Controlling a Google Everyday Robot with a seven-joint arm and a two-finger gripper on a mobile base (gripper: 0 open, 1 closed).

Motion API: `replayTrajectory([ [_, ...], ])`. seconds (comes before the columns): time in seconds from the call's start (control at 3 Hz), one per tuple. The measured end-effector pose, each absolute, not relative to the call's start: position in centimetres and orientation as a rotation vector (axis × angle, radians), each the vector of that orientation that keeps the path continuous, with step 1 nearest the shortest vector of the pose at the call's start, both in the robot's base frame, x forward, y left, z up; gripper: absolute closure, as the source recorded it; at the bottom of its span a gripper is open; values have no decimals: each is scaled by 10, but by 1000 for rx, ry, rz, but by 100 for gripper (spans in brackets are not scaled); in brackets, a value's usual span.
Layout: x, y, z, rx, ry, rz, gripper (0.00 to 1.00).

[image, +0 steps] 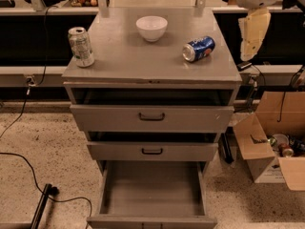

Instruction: Place pepsi can into bottom drawer

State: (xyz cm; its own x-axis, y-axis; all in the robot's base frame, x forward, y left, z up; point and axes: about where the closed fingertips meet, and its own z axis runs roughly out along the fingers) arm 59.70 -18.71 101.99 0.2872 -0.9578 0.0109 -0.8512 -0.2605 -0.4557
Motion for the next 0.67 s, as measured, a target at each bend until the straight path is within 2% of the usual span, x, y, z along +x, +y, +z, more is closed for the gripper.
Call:
replayTrajectory([
  [0.67,640,-191,990,-2322,1505,-415,0],
])
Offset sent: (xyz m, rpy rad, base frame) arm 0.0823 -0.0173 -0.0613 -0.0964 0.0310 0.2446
